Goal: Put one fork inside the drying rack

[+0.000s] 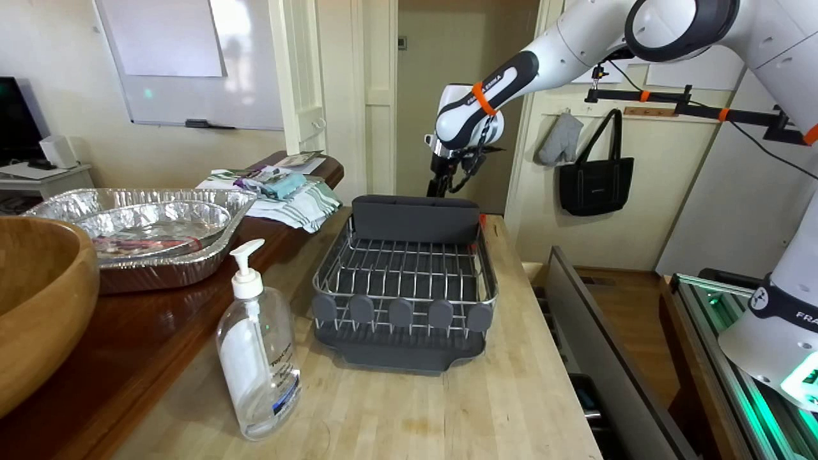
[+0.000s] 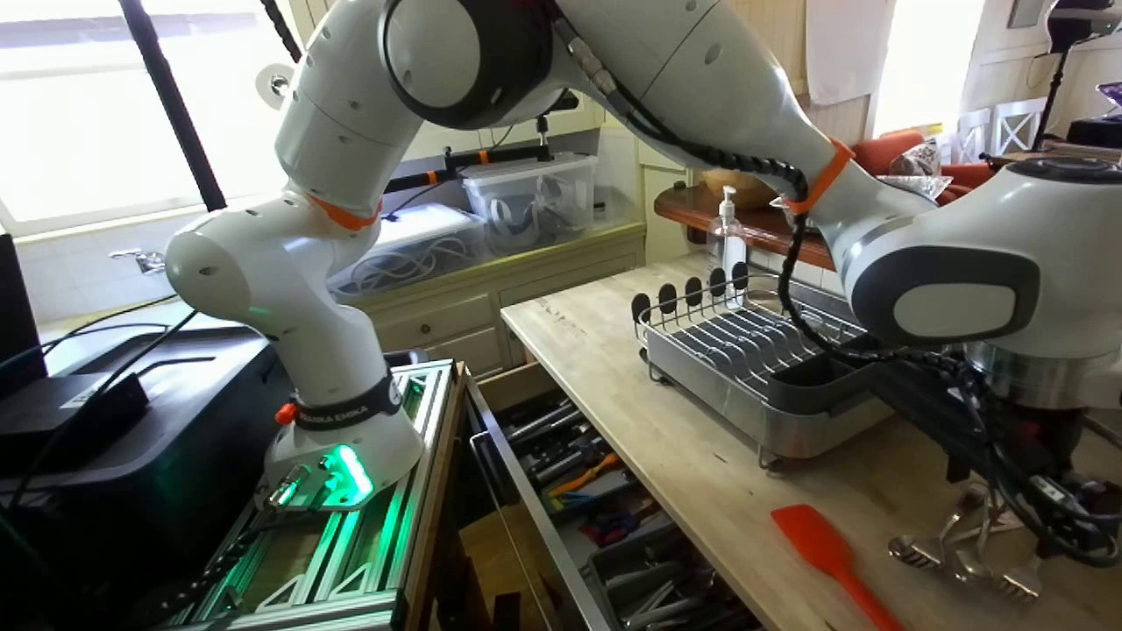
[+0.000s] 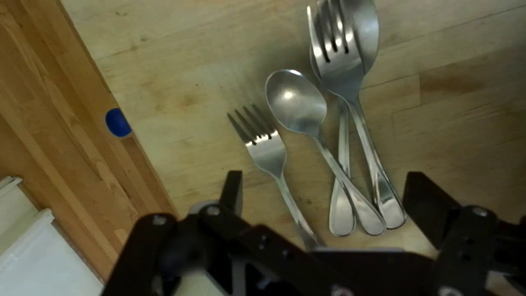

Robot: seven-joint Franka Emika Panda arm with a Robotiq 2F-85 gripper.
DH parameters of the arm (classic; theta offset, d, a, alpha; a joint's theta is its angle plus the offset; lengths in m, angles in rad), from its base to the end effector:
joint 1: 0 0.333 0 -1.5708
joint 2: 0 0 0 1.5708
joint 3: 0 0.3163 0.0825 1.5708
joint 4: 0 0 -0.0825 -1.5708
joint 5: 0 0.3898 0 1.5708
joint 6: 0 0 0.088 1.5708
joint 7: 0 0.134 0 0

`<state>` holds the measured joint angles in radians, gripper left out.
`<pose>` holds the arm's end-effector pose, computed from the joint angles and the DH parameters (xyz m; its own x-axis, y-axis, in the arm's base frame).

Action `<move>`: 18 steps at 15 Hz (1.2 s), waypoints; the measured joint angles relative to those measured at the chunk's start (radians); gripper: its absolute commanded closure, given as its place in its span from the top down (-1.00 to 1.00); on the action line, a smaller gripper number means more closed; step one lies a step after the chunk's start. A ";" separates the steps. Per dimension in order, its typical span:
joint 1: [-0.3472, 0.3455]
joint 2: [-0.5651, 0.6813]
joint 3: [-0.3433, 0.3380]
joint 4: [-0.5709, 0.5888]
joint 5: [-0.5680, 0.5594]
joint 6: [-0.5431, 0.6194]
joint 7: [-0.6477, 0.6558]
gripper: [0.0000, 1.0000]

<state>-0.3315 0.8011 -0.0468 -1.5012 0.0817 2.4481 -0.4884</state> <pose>0.6868 -0.2658 0.1756 0.9874 0.0702 0.1417 0.0645 -0.9969 0.0444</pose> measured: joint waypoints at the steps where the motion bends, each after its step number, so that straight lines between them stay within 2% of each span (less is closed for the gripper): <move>1: 0.000 0.009 0.002 0.002 0.000 0.002 0.002 1.00; 5: 0.000 0.040 0.014 0.007 0.000 0.003 0.003 1.00; 8: 0.000 0.053 0.019 0.011 -0.001 0.004 0.003 0.79; 9: 0.000 0.055 0.020 0.012 -0.001 0.004 0.003 0.51; 10: 0.000 0.056 0.020 0.012 -0.002 0.004 0.003 0.31; 11: 0.000 0.057 0.020 0.013 -0.003 0.004 0.003 0.72; 14: 0.001 0.057 0.020 0.013 -0.011 0.004 0.003 0.97; 18: -0.002 0.058 0.021 0.018 -0.012 0.004 0.006 1.00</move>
<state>-0.3331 0.8593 -0.0259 -1.4827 0.0697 2.4523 -0.4827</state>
